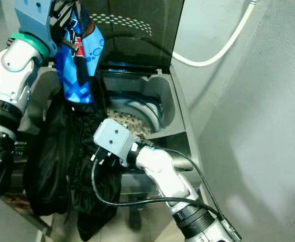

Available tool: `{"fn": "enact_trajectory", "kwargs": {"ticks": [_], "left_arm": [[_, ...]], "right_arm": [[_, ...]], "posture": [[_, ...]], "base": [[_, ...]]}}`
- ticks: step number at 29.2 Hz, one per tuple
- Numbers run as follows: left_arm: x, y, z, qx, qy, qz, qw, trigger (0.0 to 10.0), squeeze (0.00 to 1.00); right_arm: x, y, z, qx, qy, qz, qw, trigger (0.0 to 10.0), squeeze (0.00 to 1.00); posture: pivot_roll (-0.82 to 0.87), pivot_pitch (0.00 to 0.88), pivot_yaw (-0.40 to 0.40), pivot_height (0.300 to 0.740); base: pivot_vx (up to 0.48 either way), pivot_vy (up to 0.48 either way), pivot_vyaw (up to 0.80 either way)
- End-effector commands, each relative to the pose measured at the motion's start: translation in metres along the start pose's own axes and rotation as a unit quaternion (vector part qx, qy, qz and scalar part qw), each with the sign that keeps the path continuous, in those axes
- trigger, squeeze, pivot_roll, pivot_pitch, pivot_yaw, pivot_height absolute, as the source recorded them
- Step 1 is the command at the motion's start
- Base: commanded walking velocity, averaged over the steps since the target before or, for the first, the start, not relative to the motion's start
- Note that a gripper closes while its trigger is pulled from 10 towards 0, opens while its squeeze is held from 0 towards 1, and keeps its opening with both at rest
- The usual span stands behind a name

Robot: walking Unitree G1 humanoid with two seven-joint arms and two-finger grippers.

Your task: Clothes washing

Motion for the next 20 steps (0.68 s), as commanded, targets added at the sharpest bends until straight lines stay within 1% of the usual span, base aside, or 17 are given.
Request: {"fn": "enact_trajectory", "kwargs": {"ticks": [1, 3, 5, 6, 7, 8, 9, 10, 11, 12, 13, 14, 15, 16, 18, 19, 20], "left_arm": [[0.005, 0.011, 0.002, -0.006, -0.003, 0.021, 1.000, 10.0, 0.00], [0.005, 0.010, 0.003, -0.006, -0.003, 0.021, 1.000, 10.0, 0.00], [0.005, 0.010, 0.003, -0.008, -0.004, 0.022, 1.000, 10.0, 0.00], [0.005, 0.010, 0.003, -0.008, -0.004, 0.022, 1.000, 10.0, 0.00], [0.005, 0.010, 0.004, -0.010, -0.004, 0.024, 1.000, 10.0, 0.00], [0.005, 0.010, 0.004, -0.010, -0.004, 0.024, 1.000, 10.0, 0.00], [0.005, 0.010, 0.004, -0.011, -0.004, 0.026, 1.000, 10.0, 0.00], [0.004, 0.010, 0.003, -0.014, -0.002, 0.028, 1.000, 10.0, 0.00], [0.004, 0.010, 0.003, -0.014, -0.002, 0.028, 1.000, 10.0, 0.00], [0.004, 0.010, 0.003, -0.015, -0.001, 0.030, 0.999, 10.0, 0.00], [0.003, 0.011, 0.002, -0.018, 0.000, 0.032, 0.999, 10.0, 0.00], [0.003, 0.011, 0.002, -0.018, 0.000, 0.032, 0.999, 10.0, 0.00], [0.003, 0.011, 0.002, -0.019, 0.001, 0.034, 0.999, 10.0, 0.00], [0.003, 0.011, 0.001, -0.020, 0.002, 0.035, 0.999, 10.0, 0.00], [0.003, 0.011, 0.001, -0.020, 0.002, 0.035, 0.999, 10.0, 0.00], [0.003, 0.012, 0.001, -0.022, 0.003, 0.038, 0.999, 10.0, 0.00], [0.003, 0.012, 0.000, -0.023, 0.005, 0.040, 0.999, 10.0, 0.00]], "right_arm": [[-0.007, -0.016, -0.010, 0.010, 0.023, -0.031, 0.999, 0.0, 0.00], [-0.007, -0.017, -0.010, 0.008, 0.019, -0.033, 0.999, 0.0, 0.00], [-0.001, -0.024, 0.008, -0.016, -0.043, -0.064, 0.997, 0.0, 0.00], [-0.001, -0.024, 0.008, -0.016, -0.043, -0.064, 0.997, 0.0, 0.00], [0.001, -0.030, 0.024, -0.032, -0.096, -0.089, 0.991, 0.0, 0.00], [0.001, -0.030, 0.024, -0.032, -0.096, -0.089, 0.991, 0.0, 0.00], [0.000, -0.037, 0.047, -0.048, -0.165, -0.123, 0.977, 0.0, 0.00], [-0.005, -0.043, 0.072, -0.063, -0.239, -0.158, 0.956, 0.4, 0.00], [-0.005, -0.043, 0.072, -0.063, -0.239, -0.158, 0.956, 0.4, 0.00], [-0.010, -0.046, 0.092, -0.075, -0.293, -0.183, 0.935, 1.6, 0.00], [-0.017, -0.046, 0.111, -0.086, -0.343, -0.197, 0.915, 10.0, 0.00], [-0.017, -0.046, 0.111, -0.086, -0.343, -0.197, 0.915, 10.0, 0.00], [-0.021, -0.045, 0.121, -0.091, -0.369, -0.202, 0.903, 10.0, 0.00], [-0.027, -0.041, 0.136, -0.100, -0.402, -0.202, 0.888, 10.0, 0.00], [-0.027, -0.041, 0.136, -0.100, -0.402, -0.202, 0.888, 10.0, 0.00], [-0.034, -0.035, 0.151, -0.112, -0.438, -0.199, 0.870, 10.0, 0.00], [-0.043, -0.027, 0.166, -0.128, -0.479, -0.195, 0.846, 10.0, 0.00]], "posture": [[0.07, 0.062, 0.009, 0.740], [0.07, 0.063, 0.010, 0.740], [0.06, 0.063, 0.011, 0.740], [0.06, 0.063, 0.011, 0.740], [0.06, 0.064, 0.012, 0.740], [0.06, 0.064, 0.012, 0.740], [0.06, 0.065, 0.013, 0.740], [0.06, 0.064, 0.014, 0.740], [0.06, 0.064, 0.014, 0.740], [0.06, 0.064, 0.014, 0.740], [0.06, 0.064, 0.014, 0.740], [0.06, 0.064, 0.014, 0.740], [0.06, 0.064, 0.014, 0.740], [0.06, 0.064, 0.014, 0.740], [0.06, 0.064, 0.014, 0.740], [0.07, 0.063, 0.012, 0.740], [0.07, 0.063, 0.012, 0.740]], "base": [[0.000, 0.000, 0.00], [0.000, 0.000, 0.00], [0.000, 0.000, 0.00], [0.000, 0.000, 0.00], [0.000, 0.000, 0.00], [0.000, 0.000, 0.00], [0.000, 0.000, 0.00], [0.000, 0.000, 0.00], [0.000, 0.000, 0.00], [0.000, 0.000, 0.00], [0.000, 0.000, 0.00], [0.000, 0.000, 0.00], [0.000, 0.000, 0.00], [0.000, 0.000, 0.00], [0.000, 0.000, 0.00], [0.000, 0.000, 0.00], [0.000, 0.000, 0.00]]}}
Point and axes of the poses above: a point about 5 cm out from each wrist's last joint towards the gripper, its own x axis pointing out of the wrist towards the gripper, its own y axis along the axis of the wrist's last joint, z = x × y, the point moved 3 cm from there along x, pointing out of the wrist towards the gripper, and after that the axes turned 11 degrees about -x, right-handed, at the moved point
